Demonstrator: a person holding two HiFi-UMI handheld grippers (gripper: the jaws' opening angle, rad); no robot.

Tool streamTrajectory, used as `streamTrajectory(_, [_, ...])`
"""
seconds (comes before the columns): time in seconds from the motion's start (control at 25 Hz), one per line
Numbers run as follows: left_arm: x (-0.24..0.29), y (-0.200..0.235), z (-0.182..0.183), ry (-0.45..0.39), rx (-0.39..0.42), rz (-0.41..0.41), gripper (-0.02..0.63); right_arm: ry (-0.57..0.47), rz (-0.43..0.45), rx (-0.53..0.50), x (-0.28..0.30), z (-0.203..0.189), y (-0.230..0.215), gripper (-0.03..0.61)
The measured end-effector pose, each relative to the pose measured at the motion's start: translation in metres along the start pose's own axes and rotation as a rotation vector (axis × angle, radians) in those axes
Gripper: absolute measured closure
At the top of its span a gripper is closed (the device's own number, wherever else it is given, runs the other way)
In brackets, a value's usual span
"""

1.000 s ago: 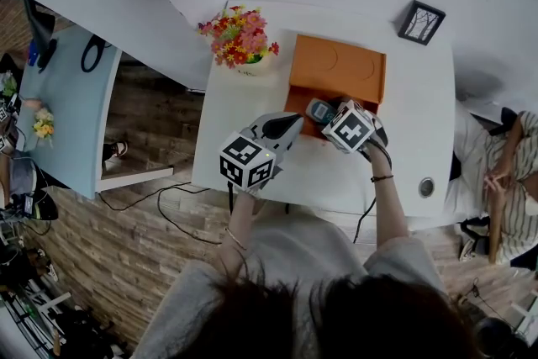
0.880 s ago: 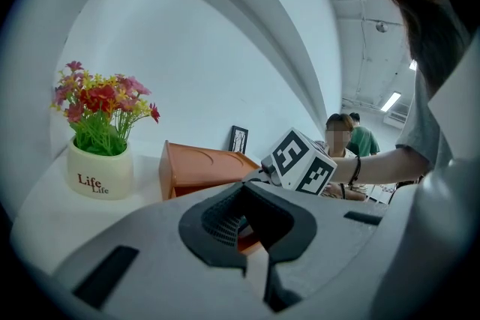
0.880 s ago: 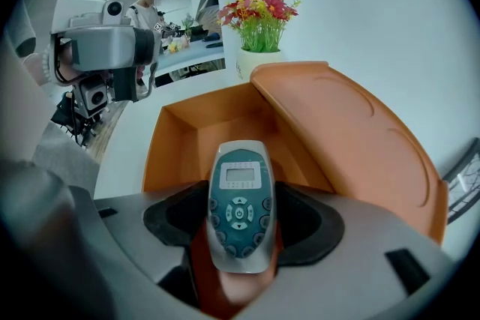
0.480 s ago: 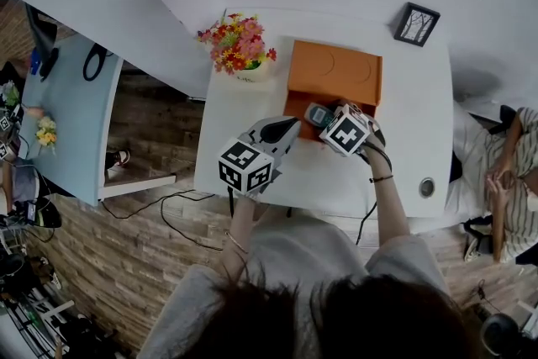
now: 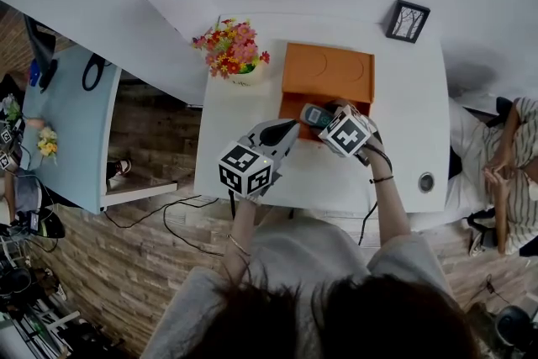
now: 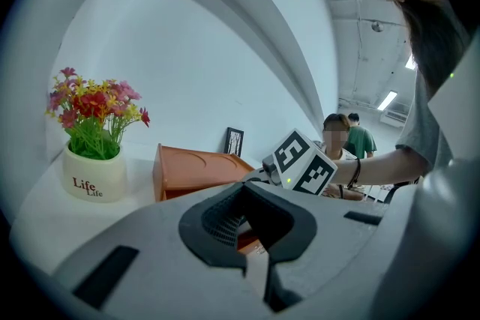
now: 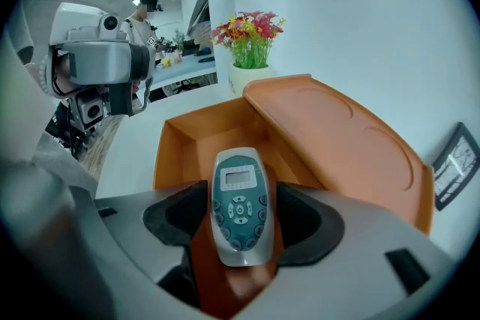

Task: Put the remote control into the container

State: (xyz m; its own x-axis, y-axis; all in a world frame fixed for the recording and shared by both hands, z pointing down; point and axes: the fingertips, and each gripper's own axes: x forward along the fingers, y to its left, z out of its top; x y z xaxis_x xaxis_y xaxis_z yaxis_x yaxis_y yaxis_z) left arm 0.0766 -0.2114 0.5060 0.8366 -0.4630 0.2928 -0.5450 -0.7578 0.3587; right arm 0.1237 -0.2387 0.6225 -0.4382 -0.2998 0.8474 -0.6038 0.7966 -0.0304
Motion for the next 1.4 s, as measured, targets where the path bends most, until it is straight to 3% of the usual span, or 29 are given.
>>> streamTrajectory(0.32, [0.003, -0.010, 0.004, -0.010, 0.014, -0.026, 0.611, -0.128, -0.024, 0.054, -0.026, 0.012, 0.001, 0.308])
streamTrajectory(0.6, [0.005, -0.016, 0.011, -0.033, 0.031, -0.036, 0.611, -0.366, -0.089, 0.176, -0.062, 0.032, -0.006, 0.430])
streamTrajectory(1.08, [0.002, -0.040, 0.038, -0.092, 0.097, -0.083, 0.611, -0.670, -0.145, 0.345, -0.131, 0.053, 0.000, 0.530])
streamTrajectory(1.4, [-0.003, -0.060, 0.059, -0.138, 0.153, -0.118, 0.611, -0.835, -0.199, 0.341, -0.187, 0.071, 0.012, 0.563])
